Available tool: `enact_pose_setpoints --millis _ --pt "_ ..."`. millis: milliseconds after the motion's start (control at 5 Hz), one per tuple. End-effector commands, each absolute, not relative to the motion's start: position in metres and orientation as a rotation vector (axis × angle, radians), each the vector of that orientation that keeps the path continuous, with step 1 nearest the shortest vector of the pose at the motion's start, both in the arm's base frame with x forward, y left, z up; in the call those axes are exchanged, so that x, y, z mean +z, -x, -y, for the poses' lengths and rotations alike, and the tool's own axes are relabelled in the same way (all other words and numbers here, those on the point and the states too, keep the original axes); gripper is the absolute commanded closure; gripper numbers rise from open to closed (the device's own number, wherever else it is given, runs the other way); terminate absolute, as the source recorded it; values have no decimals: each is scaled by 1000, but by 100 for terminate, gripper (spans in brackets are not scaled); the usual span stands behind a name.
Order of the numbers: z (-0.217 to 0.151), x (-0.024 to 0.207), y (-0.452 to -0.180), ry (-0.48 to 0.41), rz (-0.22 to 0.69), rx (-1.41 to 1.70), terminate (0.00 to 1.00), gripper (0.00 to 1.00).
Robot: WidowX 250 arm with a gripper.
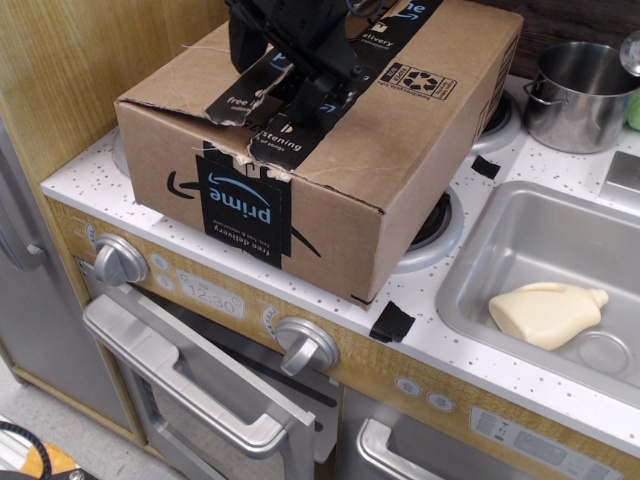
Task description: Open large4fbox flaps
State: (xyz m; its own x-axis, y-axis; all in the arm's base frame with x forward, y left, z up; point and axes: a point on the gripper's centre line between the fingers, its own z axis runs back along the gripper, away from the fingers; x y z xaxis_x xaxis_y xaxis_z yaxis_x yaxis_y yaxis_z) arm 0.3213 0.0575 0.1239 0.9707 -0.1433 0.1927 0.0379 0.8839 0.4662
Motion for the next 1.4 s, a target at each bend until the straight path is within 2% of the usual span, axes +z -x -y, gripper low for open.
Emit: enact_pose_setpoints --millis 0,200,600,1200 --pt "-79 137 -318 -621 261 -113 0 0" --pt "-90 144 -320 -654 261 -135 0 0" --pt "-114 172 -330 -734 252 -189 0 0" --pt "-154 205 -327 -849 254 -243 0 0"
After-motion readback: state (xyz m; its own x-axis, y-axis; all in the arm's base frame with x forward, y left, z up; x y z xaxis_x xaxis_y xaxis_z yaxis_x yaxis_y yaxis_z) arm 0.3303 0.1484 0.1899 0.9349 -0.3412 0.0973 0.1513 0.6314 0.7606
